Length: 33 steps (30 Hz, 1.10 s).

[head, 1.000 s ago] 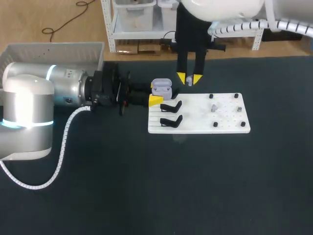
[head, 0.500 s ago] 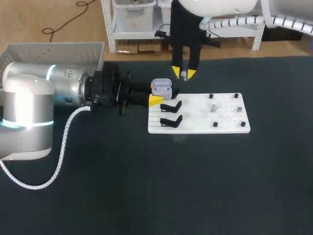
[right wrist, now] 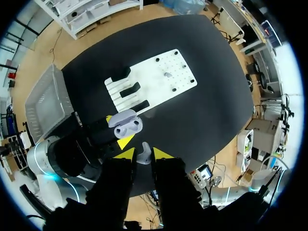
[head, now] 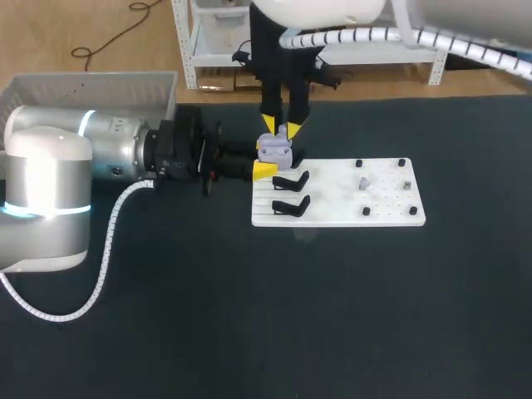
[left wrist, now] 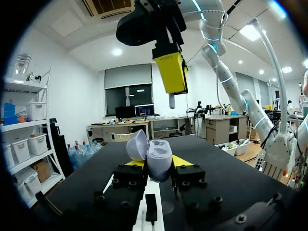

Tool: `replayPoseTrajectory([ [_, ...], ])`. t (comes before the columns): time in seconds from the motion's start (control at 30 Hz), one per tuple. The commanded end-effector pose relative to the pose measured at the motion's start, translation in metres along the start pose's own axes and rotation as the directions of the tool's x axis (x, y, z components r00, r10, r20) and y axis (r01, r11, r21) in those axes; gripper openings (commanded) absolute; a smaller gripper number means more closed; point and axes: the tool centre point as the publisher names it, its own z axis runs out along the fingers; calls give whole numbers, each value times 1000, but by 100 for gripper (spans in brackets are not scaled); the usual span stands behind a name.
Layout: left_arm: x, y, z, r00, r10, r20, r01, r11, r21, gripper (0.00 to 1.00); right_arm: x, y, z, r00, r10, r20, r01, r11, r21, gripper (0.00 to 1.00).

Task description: Pick up each earbud case from the left stands, insert the matching earbuds, close the lid, and place the case in the box.

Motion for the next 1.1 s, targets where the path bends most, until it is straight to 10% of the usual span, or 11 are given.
replayPoseTrajectory([
  [0.03,1,0,0,1000,3,3,-3,1000,-2,0,2,7,4,1000,26,-2,-26,1000,5,0],
  [1.1,1,0,0,1000,3,3,-3,1000,-2,0,0,18,19,999,30,18,-31,998,51,0],
])
